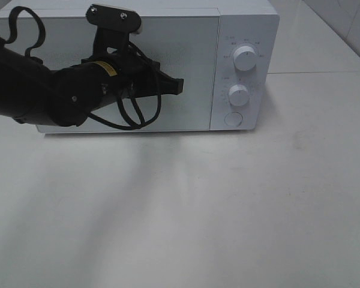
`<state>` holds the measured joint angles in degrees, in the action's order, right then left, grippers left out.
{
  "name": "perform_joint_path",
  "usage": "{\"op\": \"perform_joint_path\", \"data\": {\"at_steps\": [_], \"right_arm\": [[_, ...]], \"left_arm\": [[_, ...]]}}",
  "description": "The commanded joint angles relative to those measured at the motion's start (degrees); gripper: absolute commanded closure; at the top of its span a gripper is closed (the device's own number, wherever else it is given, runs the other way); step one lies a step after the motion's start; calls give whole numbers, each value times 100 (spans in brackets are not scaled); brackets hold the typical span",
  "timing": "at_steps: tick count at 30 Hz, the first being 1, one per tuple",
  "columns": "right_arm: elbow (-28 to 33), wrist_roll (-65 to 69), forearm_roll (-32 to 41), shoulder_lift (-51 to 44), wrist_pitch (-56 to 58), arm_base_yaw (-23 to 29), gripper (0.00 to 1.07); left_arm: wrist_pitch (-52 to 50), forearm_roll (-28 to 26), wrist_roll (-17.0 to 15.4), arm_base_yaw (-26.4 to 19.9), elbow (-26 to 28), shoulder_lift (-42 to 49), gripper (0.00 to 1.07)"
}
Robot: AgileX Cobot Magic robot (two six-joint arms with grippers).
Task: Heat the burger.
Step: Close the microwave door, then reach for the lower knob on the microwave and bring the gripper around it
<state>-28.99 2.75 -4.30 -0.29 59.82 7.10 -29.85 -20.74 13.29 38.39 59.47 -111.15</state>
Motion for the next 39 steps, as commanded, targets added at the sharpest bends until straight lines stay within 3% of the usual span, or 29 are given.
{"op": "perform_joint_path", "data": {"at_steps": [1,8,10,11,12,13,14,15,19,27,30,32,35,37,39], "right_arm": [[-6,11,6,-155,-40,-34,32],[-6,11,6,-155,-40,-34,32],[-6,11,6,-155,-40,-34,32],[-6,11,6,-155,-40,-34,32],[-6,11,6,-155,-40,-34,32],[-6,11,6,-155,-40,-34,32],[-6,11,6,-155,-40,-34,32],[-6,11,6,-155,-40,-34,32],[-6,11,6,-155,-40,-34,32],[-6,11,6,-155,-40,-34,32],[-6,11,6,-155,-40,-34,32],[-6,11,6,-155,-40,-34,32],[-6,11,6,-155,-40,-34,32],[-6,11,6,-155,-40,-34,32],[-6,11,6,-155,-40,-34,32]], "left_arm": [[-160,-97,-17,275,-441,378,107],[-120,-430,-17,504,-1043,848,104],[63,-413,-17,504,-1346,1089,81],[63,-413,-17,504,-1346,1089,81],[223,-430,-17,504,-1541,1295,49],[281,-430,-23,504,-1616,1398,31],[281,-430,-23,504,-1616,1398,31],[504,-430,-23,504,-1748,1576,3],[985,-390,-6,504,-1942,1862,8],[2744,-149,350,384,-2126,2498,9],[3403,-160,258,103,-2126,2659,9],[4228,-160,0,-516,-2126,2888,9],[4440,-160,-52,-705,-2126,2962,9],[5157,-160,-69,-1450,-2126,3237,9],[5363,-160,-69,-1644,-2126,3323,9]]}}
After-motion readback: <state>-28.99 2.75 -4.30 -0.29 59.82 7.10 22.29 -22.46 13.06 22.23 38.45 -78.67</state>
